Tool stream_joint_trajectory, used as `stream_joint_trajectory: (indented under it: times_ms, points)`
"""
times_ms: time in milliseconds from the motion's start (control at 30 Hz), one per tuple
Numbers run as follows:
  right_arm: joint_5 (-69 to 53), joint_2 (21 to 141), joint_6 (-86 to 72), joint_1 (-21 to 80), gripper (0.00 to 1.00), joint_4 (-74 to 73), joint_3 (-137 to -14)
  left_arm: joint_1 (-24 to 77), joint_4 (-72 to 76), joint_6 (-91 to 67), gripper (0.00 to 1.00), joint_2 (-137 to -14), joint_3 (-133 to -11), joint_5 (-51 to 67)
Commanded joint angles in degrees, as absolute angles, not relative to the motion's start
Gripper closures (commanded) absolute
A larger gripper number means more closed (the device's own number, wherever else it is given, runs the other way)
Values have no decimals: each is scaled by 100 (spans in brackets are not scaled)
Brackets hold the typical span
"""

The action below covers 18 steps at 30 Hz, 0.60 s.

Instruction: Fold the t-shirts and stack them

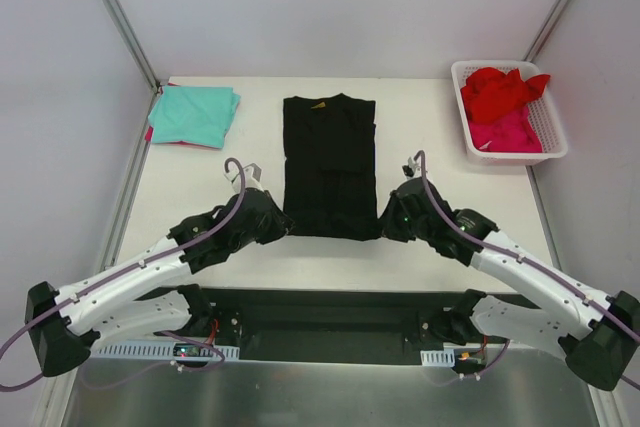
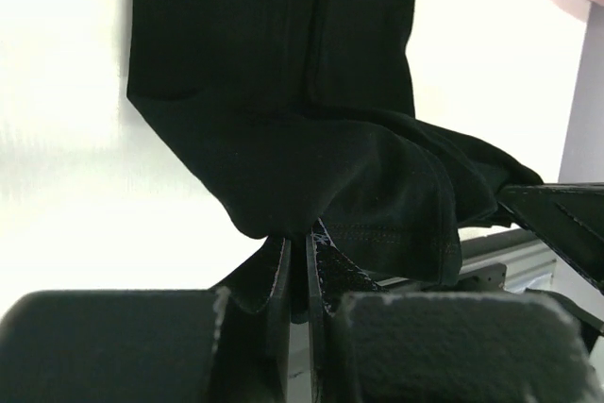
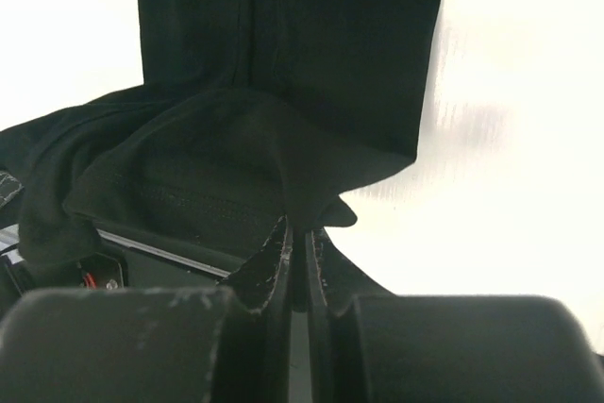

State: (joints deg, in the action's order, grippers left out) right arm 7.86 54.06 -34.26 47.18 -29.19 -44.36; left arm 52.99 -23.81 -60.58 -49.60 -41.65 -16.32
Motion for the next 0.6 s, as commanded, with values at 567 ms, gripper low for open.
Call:
stream_joint_trajectory:
  times_ms: [567]
  points:
    - [-298, 6854, -2180, 3121, 99, -2365, -5501, 3613, -1293, -4755, 100, -6925, -5168, -379]
